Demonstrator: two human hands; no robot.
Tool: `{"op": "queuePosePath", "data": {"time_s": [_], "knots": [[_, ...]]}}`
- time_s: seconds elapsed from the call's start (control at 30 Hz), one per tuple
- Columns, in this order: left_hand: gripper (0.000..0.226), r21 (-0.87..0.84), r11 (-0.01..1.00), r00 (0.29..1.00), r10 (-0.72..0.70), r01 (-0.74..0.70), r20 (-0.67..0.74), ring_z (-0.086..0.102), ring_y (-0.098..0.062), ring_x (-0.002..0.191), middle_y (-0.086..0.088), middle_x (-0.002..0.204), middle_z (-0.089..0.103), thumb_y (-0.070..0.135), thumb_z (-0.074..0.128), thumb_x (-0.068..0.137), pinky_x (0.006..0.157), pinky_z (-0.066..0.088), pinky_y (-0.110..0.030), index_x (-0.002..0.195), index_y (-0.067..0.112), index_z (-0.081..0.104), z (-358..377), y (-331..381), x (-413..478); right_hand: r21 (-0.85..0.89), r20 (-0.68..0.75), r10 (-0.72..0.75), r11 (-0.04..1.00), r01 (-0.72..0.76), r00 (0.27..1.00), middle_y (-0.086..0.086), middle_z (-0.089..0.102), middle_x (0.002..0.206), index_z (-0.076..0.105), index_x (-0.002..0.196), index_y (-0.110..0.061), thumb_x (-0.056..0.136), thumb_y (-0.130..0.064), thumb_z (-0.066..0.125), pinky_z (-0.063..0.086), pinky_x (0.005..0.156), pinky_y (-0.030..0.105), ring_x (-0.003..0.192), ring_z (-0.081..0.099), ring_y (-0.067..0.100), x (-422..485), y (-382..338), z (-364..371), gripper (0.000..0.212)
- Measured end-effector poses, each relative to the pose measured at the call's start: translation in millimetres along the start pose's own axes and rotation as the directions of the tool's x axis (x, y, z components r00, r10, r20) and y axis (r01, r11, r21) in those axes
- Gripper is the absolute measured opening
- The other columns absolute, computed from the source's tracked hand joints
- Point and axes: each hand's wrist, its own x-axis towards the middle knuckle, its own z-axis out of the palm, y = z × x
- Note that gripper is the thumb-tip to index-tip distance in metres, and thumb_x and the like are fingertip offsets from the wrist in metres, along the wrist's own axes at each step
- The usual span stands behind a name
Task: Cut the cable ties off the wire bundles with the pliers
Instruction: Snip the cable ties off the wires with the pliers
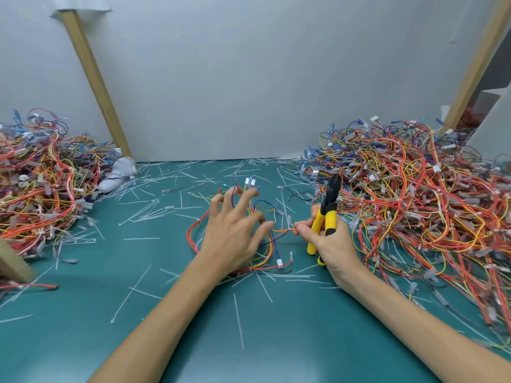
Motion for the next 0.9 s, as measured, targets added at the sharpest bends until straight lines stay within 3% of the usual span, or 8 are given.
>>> {"op": "queuePosePath", "data": {"time_s": [0.1, 0.2, 0.37, 0.57, 0.67, 0.77, 0.83, 0.9], "knots": [[0.065, -0.188, 0.978, 0.965, -0.040, 0.091, 0.259, 0.035, -0.016, 0.127, 0.017, 0.124, 0.052, 0.080, 0.022, 0.083, 0.101, 0.025, -0.038, 0.095, 0.031, 0.063, 2.5, 4.1, -7.3, 0.046, -0.004, 0.019, 0.999, -0.018, 1.000, 0.000, 0.074, 0.076, 0.054, 0.102, -0.015, 0.088, 0.005, 0.065, 0.052, 0.087, 0.036, 0.076, 0.072, 0.017, 3.2, 1.9, -4.7, 0.027], [0.063, -0.218, 0.964, 0.932, -0.069, 0.154, 0.355, 0.035, -0.013, 0.125, 0.021, 0.118, 0.052, 0.086, 0.032, 0.075, 0.098, 0.028, -0.038, 0.104, 0.034, 0.052, 11.4, 12.4, -10.5, 0.123, 0.008, 0.050, 0.991, -0.050, 0.999, 0.004, 0.073, 0.079, 0.053, 0.104, -0.013, 0.087, 0.008, 0.063, 0.054, 0.074, 0.025, 0.073, 0.072, 0.018, 3.8, 2.2, -6.7, 0.029], [0.050, -0.194, 0.972, 0.978, -0.095, 0.132, 0.188, 0.037, -0.018, 0.124, 0.013, 0.139, 0.040, 0.056, 0.055, 0.081, 0.096, 0.032, -0.038, 0.130, 0.046, 0.051, 8.4, 6.2, -5.2, 0.171, 0.070, 0.074, 0.982, -0.085, 0.995, 0.013, 0.071, 0.083, 0.051, 0.100, -0.010, 0.088, 0.013, 0.060, 0.055, 0.070, 0.023, 0.077, 0.072, 0.022, 1.2, -2.0, -5.1, 0.028], [0.057, -0.532, 0.836, 0.957, 0.031, 0.133, 0.288, 0.056, -0.002, 0.097, 0.011, 0.138, 0.036, 0.049, 0.067, 0.084, 0.094, 0.046, -0.034, 0.136, 0.044, 0.045, -10.5, -21.6, 1.6, 0.133, 0.108, 0.056, 0.989, -0.071, 0.993, 0.006, 0.072, 0.078, 0.049, 0.094, -0.012, 0.088, 0.015, 0.058, 0.055, 0.070, 0.022, 0.077, 0.073, 0.021, -0.5, -4.2, -5.5, 0.028], [0.044, -0.367, 0.918, 0.989, -0.148, 0.149, 0.032, 0.057, -0.012, 0.088, 0.006, 0.125, 0.047, 0.052, 0.057, 0.089, 0.088, 0.046, -0.037, 0.128, 0.032, 0.054, -17.8, -24.0, 4.3, 0.144, 0.097, 0.065, 0.986, -0.079, 0.993, 0.009, 0.072, 0.080, 0.050, 0.097, -0.010, 0.088, 0.014, 0.058, 0.056, 0.071, 0.022, 0.078, 0.073, 0.020, -0.2, -4.1, -6.3, 0.027], [0.031, -0.193, 0.980, 0.965, -0.098, 0.051, -0.242, 0.053, -0.019, 0.092, -0.001, 0.111, 0.052, 0.042, 0.056, 0.091, 0.083, 0.042, -0.038, 0.112, 0.020, 0.062, -17.9, -11.7, 7.3, 0.150, 0.104, 0.061, 0.986, -0.076, 0.993, 0.012, 0.073, 0.083, 0.050, 0.095, -0.009, 0.088, 0.014, 0.058, 0.056, 0.071, 0.023, 0.081, 0.073, 0.024, -0.4, -4.0, -6.9, 0.026], [0.023, -0.329, 0.944, 0.980, -0.091, 0.028, -0.178, 0.052, -0.016, 0.092, 0.002, 0.107, 0.052, 0.036, 0.059, 0.092, 0.083, 0.042, -0.033, 0.107, 0.019, 0.062, -11.7, 4.2, 6.0, 0.154, 0.105, 0.049, 0.986, -0.065, 0.993, 0.012, 0.074, 0.084, 0.050, 0.094, -0.009, 0.088, 0.015, 0.058, 0.055, 0.070, 0.023, 0.081, 0.073, 0.025, -0.3, -3.4, -6.9, 0.026], [0.022, -0.497, 0.843, 0.971, -0.240, 0.207, -0.003, 0.051, -0.010, 0.086, 0.005, 0.101, 0.052, 0.039, 0.058, 0.094, 0.078, 0.041, -0.023, 0.103, 0.019, 0.058, -2.7, 19.3, 1.4, 0.153, 0.111, 0.035, 0.987, -0.052, 0.993, 0.011, 0.074, 0.083, 0.050, 0.095, -0.008, 0.088, 0.015, 0.058, 0.055, 0.070, 0.022, 0.080, 0.074, 0.024, -0.5, -2.5, -6.3, 0.026]]}}
